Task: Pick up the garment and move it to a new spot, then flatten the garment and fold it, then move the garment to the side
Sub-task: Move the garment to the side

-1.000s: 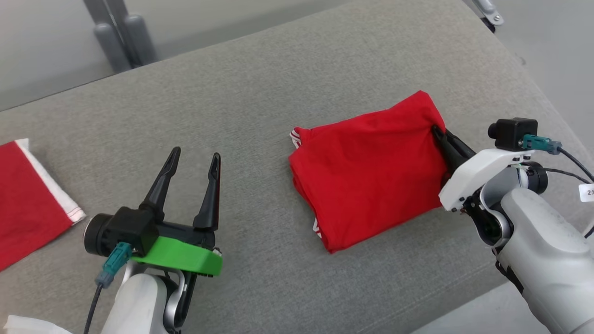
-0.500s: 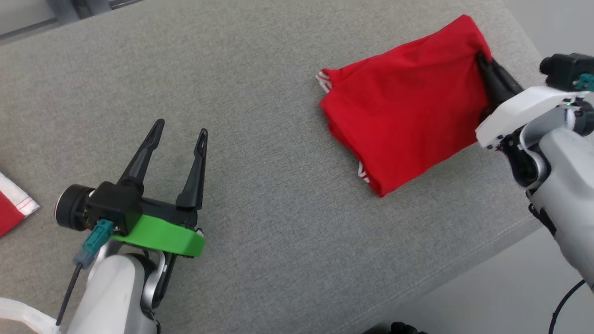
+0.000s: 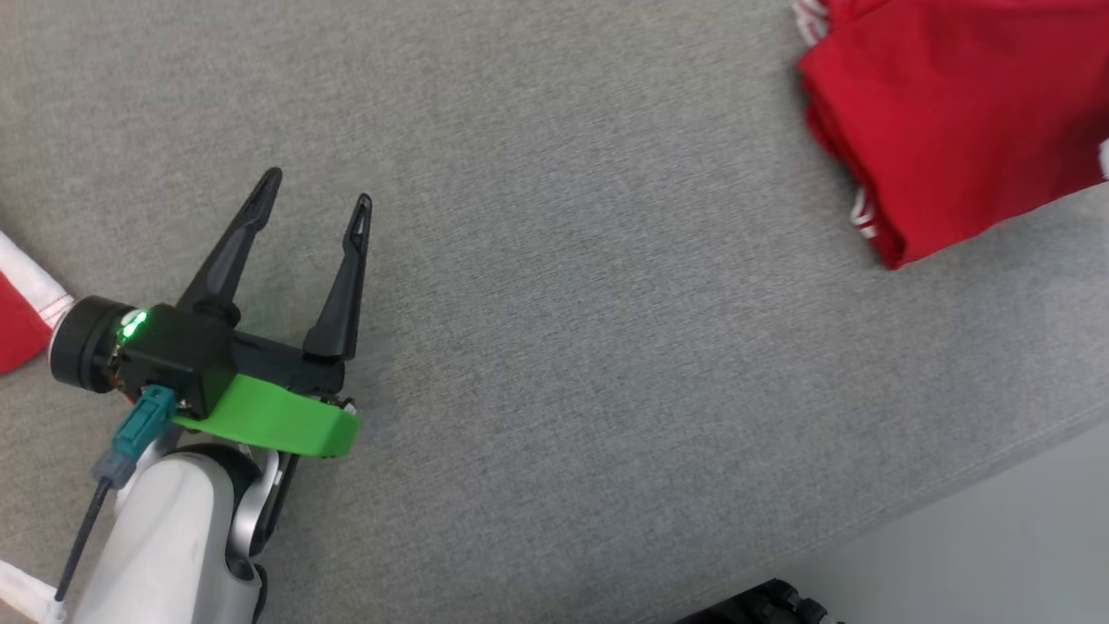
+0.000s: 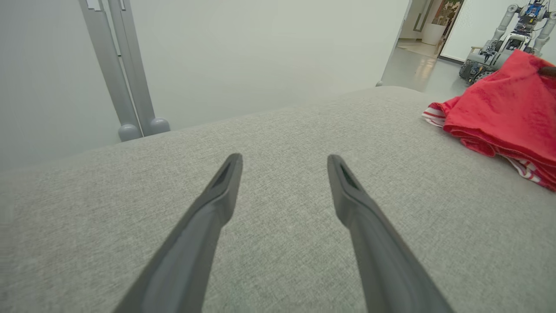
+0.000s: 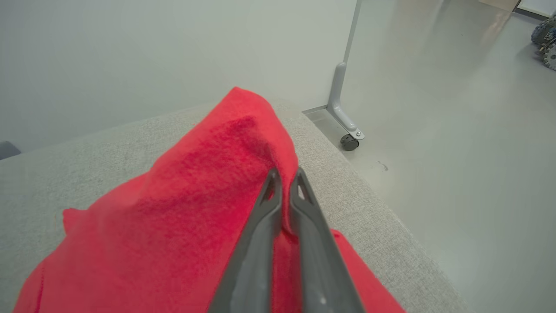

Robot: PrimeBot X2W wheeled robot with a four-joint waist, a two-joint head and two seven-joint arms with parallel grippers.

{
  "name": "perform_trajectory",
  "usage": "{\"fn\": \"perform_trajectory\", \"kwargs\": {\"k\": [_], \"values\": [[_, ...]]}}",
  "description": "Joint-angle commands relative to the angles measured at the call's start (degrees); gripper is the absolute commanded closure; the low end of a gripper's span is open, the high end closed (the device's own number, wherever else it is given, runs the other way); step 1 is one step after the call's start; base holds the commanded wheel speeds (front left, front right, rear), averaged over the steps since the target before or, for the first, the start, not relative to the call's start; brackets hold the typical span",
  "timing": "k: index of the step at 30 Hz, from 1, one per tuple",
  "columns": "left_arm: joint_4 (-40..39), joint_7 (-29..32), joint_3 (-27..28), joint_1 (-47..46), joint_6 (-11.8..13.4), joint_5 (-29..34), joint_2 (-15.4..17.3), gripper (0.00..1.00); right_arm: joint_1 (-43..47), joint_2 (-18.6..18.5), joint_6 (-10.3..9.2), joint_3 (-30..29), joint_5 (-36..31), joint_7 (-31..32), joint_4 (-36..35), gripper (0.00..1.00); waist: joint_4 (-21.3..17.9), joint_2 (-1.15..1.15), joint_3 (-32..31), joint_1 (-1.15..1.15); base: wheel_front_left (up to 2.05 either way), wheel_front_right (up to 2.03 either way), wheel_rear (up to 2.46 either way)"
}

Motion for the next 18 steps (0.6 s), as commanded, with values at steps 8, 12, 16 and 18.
{"fn": "perform_trajectory", "kwargs": {"k": [8, 12, 16, 18], "values": [[-0.37, -0.89, -0.28, -1.26, 0.64, -0.13, -0.04, 0.0, -5.55, -3.5, 0.01, -1.6, -5.15, -0.43, 7.17, 0.0, 3.96, 0.0, 3.23, -0.01, 0.0, 0.0, 0.0], [0.98, -2.3, -0.49, -1.08, 0.76, -0.73, -0.68, 0.0, -5.76, -3.16, 0.01, -3.39, -9.3, -0.43, 8.1, 0.0, 4.62, 0.0, 1.5, -0.01, 0.0, 0.0, 0.0], [2.82, -4.22, -0.38, -0.23, 1.1, -1.51, -1.5, 0.0, -4.34, -2.13, 0.01, -5.45, -13.62, -0.42, 5.57, 0.0, 5.61, 0.0, -1.8, -0.01, 0.0, 0.0, 0.0], [4.01, -5.31, -0.17, 0.66, 1.36, -2.03, -1.97, 0.0, -3.18, -1.77, 0.01, -6.86, -16.04, -0.41, 3.03, 0.0, 6.23, 0.0, -3.99, -0.01, 0.0, 0.0, 0.0]]}}
